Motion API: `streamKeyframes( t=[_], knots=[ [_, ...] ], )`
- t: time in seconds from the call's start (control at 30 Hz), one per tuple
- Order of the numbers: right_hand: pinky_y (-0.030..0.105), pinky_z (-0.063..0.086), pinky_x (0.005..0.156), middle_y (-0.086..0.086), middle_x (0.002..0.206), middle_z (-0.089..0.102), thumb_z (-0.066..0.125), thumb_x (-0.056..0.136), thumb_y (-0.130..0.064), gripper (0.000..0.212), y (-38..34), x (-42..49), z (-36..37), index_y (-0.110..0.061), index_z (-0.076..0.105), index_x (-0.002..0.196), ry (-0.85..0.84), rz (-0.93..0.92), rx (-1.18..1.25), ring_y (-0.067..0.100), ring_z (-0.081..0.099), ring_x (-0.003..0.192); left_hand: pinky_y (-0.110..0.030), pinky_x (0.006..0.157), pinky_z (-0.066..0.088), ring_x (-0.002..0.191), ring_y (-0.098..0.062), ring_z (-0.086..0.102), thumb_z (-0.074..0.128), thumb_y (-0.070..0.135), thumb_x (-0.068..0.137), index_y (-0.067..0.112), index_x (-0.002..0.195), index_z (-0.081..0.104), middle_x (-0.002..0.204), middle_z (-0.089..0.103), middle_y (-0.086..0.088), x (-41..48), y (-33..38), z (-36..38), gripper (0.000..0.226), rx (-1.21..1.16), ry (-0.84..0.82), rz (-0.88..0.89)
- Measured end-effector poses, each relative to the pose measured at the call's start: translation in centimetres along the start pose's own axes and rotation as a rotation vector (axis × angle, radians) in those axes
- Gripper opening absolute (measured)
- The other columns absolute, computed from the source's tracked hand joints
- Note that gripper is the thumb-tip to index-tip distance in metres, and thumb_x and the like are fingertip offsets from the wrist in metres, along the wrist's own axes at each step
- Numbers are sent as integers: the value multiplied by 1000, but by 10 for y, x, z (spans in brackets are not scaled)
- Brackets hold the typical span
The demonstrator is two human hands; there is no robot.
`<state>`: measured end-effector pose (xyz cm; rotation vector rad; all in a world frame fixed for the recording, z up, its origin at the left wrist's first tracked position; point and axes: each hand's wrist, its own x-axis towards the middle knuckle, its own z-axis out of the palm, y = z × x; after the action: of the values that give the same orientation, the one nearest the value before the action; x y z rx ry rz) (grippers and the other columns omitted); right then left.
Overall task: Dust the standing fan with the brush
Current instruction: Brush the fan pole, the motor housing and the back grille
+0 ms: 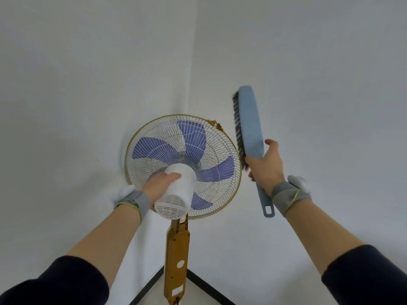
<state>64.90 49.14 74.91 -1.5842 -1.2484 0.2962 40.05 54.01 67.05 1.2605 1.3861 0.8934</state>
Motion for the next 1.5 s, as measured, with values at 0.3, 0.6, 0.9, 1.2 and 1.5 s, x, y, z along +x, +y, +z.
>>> streamKeyframes(
  t=[0.3,0.6,0.9,1.2,1.5],
  knots=[
    [37,53,64,3,101,55,69,82,-35,59,-52,16,36,-14,43,131,-110,-249,-196,28,61,76,-41,102,39,132,-35,40,75,52,73,16,153,12,148,37,-11,17,-3,27,109,384,81,72],
    [33,51,57,7,92,62,75,76,-43,66,-52,41,34,-15,53,131,-305,-287,-171,19,55,58,-35,78,40,115,-34,53,81,44,69,12,142,20,132,48,-13,28,1,37,100,394,170,53],
    [36,50,79,3,112,65,69,79,-49,58,5,35,62,-20,57,128,-618,-499,-419,19,58,90,-29,83,41,121,-29,53,80,44,65,21,151,20,137,51,-4,25,-5,39,107,426,208,71],
    [35,49,65,4,93,64,55,87,-52,47,25,59,57,-22,45,122,-454,-746,-691,26,61,81,-42,95,49,115,-30,54,72,61,39,20,145,31,130,54,-6,23,-4,50,121,427,249,36],
    [32,44,64,7,101,65,54,87,-54,54,23,78,35,-23,41,130,-365,-788,-657,28,58,82,-40,91,48,116,-31,53,77,57,51,20,150,23,136,49,-7,17,3,60,119,454,264,-10]
  ],
)
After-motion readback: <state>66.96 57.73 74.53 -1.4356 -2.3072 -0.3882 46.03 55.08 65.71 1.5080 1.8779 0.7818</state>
